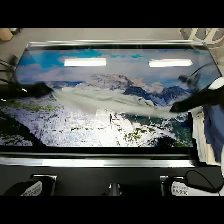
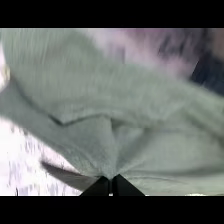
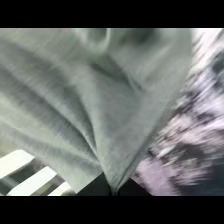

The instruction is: Fold the shirts.

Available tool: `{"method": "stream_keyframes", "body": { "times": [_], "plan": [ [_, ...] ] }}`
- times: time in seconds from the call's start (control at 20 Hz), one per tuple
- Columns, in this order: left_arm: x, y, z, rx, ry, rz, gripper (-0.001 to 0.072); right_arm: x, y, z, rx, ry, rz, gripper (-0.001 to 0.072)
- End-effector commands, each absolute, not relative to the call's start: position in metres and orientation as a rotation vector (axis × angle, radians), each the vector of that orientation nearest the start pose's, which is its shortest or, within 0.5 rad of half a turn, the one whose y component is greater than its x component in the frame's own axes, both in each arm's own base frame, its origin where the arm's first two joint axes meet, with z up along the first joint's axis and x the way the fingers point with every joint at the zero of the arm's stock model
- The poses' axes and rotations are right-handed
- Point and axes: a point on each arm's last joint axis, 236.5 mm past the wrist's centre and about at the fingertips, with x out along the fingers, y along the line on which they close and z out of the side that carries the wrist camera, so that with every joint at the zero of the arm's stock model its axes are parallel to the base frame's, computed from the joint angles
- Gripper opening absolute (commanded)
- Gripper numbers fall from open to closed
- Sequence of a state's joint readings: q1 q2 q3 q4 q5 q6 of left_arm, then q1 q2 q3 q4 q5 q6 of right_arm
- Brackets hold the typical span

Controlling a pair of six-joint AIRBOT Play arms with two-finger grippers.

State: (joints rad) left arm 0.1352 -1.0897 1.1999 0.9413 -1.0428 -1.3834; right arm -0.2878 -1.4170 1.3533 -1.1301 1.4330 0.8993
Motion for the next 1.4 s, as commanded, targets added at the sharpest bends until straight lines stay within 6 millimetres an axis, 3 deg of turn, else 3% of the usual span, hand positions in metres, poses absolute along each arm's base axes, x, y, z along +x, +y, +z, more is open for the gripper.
{"method": "stream_keyframes", "body": {
  "times": [0.0, 0.05, 0.1, 0.15, 0.2, 0.3, 0.4, 0.55, 0.65, 0.8, 0.95, 1.05, 1.15, 1.25, 1.35],
  "plan": [
    [0.365, -0.034, 0.386, -0.280, 0.209, -0.254, 0.0024, 0.407, -0.031, 0.273, -0.297, 0.641, 0.285, 0.0013],
    [0.329, -0.031, 0.454, -0.236, 0.018, -0.231, 0.0024, 0.385, -0.032, 0.354, -0.392, 0.434, 0.185, 0.0013],
    [0.284, -0.033, 0.513, -0.202, -0.169, -0.218, 0.0024, 0.348, -0.026, 0.426, -0.420, 0.237, 0.100, 0.0012],
    [0.247, -0.038, 0.550, -0.204, -0.300, -0.226, 0.0024, 0.312, -0.020, 0.470, -0.423, 0.101, 0.040, 0.0012],
    [0.216, -0.045, 0.572, -0.217, -0.393, -0.247, 0.0024, 0.279, -0.014, 0.498, -0.443, 0.009, 0.000, 0.0012],
    [0.182, -0.052, 0.585, -0.199, -0.458, -0.253, 0.0024, 0.240, -0.013, 0.518, -0.506, -0.054, -0.066, 0.0012],
    [0.174, -0.056, 0.585, -0.201, -0.457, -0.263, 0.0024, 0.224, -0.013, 0.523, -0.520, -0.070, -0.092, 0.0012],
    [0.189, -0.062, 0.563, -0.213, -0.351, -0.288, 0.0023, 0.227, -0.013, 0.509, -0.515, -0.012, -0.071, 0.0012],
    [0.194, -0.062, 0.560, -0.219, -0.333, -0.289, 0.0023, 0.232, -0.016, 0.499, -0.516, 0.031, -0.068, 0.0012],
    [0.219, -0.058, 0.544, -0.273, -0.253, -0.287, 0.0022, 0.252, -0.021, 0.468, -0.462, 0.153, -0.031, 0.0012],
    [0.274, -0.051, 0.494, -0.283, -0.042, -0.277, 0.0022, 0.293, -0.033, 0.389, -0.404, 0.461, 0.064, 0.0012],
    [0.326, -0.040, 0.433, -0.291, 0.182, -0.258, 0.0023, 0.328, -0.043, 0.321, -0.360, 0.707, 0.152, 0.0011],
    [0.376, -0.030, 0.359, -0.314, 0.417, -0.249, 0.0024, 0.365, -0.048, 0.246, -0.310, 0.944, 0.254, 0.0010],
    [0.421, -0.028, 0.271, -0.365, 0.642, -0.262, 0.0024, 0.405, -0.040, 0.174, -0.310, 1.112, 0.335, 0.0010],
    [0.450, -0.038, 0.185, -0.401, 0.835, -0.284, 0.0024, 0.452, -0.027, 0.121, -0.331, 1.149, 0.358, 0.0011]
  ]
}}
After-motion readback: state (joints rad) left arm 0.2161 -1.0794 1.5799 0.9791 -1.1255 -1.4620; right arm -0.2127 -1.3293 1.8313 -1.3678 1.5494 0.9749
